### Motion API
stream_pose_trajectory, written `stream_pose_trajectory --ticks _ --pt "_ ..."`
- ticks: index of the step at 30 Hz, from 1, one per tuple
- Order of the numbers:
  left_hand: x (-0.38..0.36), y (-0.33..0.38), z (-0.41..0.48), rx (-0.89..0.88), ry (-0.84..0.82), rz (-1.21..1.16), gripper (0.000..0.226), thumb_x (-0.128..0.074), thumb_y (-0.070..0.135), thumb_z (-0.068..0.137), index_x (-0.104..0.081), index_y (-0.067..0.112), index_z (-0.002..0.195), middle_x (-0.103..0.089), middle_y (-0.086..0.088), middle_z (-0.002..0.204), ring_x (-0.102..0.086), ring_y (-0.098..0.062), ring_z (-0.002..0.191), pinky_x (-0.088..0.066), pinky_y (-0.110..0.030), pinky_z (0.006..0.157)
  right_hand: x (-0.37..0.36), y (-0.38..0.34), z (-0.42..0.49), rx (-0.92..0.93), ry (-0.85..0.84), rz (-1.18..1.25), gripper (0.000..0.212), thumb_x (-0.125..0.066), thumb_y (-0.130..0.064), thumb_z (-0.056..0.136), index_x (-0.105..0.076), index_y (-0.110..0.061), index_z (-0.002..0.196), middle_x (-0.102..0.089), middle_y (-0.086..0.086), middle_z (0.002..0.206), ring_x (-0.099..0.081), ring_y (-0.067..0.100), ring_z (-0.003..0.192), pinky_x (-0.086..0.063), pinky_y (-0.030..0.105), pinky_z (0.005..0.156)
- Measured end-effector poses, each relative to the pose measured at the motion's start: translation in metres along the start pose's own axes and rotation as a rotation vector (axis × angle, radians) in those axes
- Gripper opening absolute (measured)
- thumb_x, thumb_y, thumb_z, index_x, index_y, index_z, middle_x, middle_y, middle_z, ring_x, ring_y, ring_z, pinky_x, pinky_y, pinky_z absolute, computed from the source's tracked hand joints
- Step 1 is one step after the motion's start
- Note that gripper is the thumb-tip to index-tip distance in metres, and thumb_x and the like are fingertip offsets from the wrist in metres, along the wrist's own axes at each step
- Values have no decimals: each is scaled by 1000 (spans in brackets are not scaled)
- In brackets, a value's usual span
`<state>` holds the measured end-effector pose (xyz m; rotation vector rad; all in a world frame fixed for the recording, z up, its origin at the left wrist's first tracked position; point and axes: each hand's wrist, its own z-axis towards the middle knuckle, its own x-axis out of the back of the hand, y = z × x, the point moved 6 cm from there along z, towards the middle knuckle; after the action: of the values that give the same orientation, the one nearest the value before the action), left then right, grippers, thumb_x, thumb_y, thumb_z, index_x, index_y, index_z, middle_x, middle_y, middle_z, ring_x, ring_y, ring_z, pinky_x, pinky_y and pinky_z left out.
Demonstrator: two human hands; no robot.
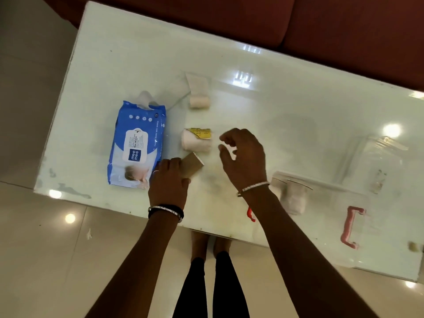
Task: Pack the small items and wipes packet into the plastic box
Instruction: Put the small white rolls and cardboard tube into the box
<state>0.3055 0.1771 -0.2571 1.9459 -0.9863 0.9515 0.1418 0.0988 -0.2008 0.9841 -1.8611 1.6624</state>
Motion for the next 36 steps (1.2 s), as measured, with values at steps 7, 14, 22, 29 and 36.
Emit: stream_pose_trajectory --ticks 7,14,22,29,36 --pt "5 -13 -5 58 9 -204 49 -74 30 78 -54 11 119 -55 -11 119 -55 -27 113 -50 -37 87 -67 -6 32 94 -405 -235 75 -72 -12 77 -41 -19 146 -43 6 146 -43 29 130 -45 40 102" --pt "12 -31 -28 231 -28 -651 45 -78 31 76 -62 16 115 -64 5 103 -62 -15 91 -55 -29 77 -62 2 34 45 -231 -231 47 -67 -11 77 -60 -16 123 -63 5 114 -61 28 104 -46 33 80" --pt "14 -7 -48 249 -143 -898 27 -70 28 84 -65 27 110 -64 17 94 -60 6 81 -46 -15 66 29 20 -30 -335 33 254 36 -80 -41 70 -64 -25 98 -65 -16 79 -60 -4 70 -44 8 61" --pt "12 45 -58 181 -262 -977 29 -72 31 80 -67 27 109 -70 8 104 -67 -16 98 -56 -37 84 103 99 -130 -743 147 436 58 -81 -54 55 -64 -32 105 -75 -3 96 -74 17 88 -59 48 83" --pt "4 85 -73 84 -339 -914 26 -77 27 77 -69 27 101 -73 7 96 -70 -13 90 -57 -26 77 122 181 -175 -1058 131 146 55 -80 -46 65 -64 -15 107 -75 13 95 -72 33 89 -53 47 92"
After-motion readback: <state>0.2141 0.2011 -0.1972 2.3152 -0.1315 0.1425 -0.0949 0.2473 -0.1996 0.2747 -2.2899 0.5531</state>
